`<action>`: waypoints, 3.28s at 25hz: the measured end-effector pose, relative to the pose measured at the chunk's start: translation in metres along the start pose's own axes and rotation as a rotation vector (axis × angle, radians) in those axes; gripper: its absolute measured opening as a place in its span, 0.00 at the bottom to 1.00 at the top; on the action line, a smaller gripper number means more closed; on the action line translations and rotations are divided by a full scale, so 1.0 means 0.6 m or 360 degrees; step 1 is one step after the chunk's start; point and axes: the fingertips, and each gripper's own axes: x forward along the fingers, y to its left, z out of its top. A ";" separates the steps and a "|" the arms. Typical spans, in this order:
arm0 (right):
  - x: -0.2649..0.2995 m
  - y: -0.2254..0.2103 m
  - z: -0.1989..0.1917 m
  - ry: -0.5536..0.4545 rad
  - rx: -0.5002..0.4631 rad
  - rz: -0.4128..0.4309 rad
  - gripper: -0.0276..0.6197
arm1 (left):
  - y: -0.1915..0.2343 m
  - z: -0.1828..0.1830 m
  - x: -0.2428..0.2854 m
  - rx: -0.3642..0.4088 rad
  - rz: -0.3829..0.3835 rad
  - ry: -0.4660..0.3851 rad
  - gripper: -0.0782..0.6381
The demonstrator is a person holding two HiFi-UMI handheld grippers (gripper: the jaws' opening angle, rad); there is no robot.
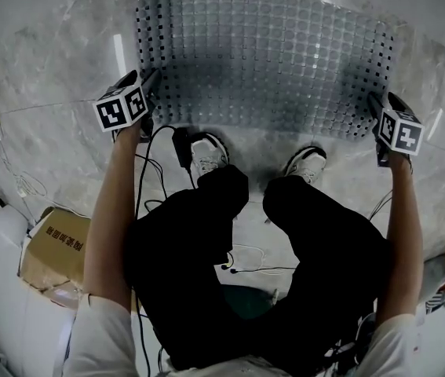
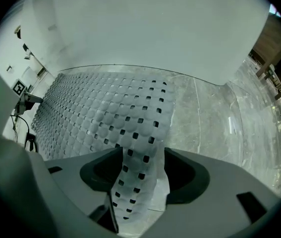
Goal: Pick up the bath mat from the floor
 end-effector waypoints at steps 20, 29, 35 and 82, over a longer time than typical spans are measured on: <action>0.021 -0.003 -0.009 0.0058 0.0184 0.0113 0.27 | -0.011 0.013 0.012 -0.0011 -0.0125 0.0076 0.40; -0.027 0.026 0.006 0.0048 0.0231 0.0203 0.20 | -0.055 0.026 -0.034 0.0026 -0.0128 0.0065 0.27; -0.108 0.056 0.008 0.0023 0.0268 0.0237 0.19 | -0.124 0.029 -0.110 0.0056 -0.0216 0.0117 0.23; -0.887 0.317 0.040 -0.0217 0.0231 0.0720 0.13 | -0.502 0.041 -0.843 0.0217 -0.0685 0.0190 0.21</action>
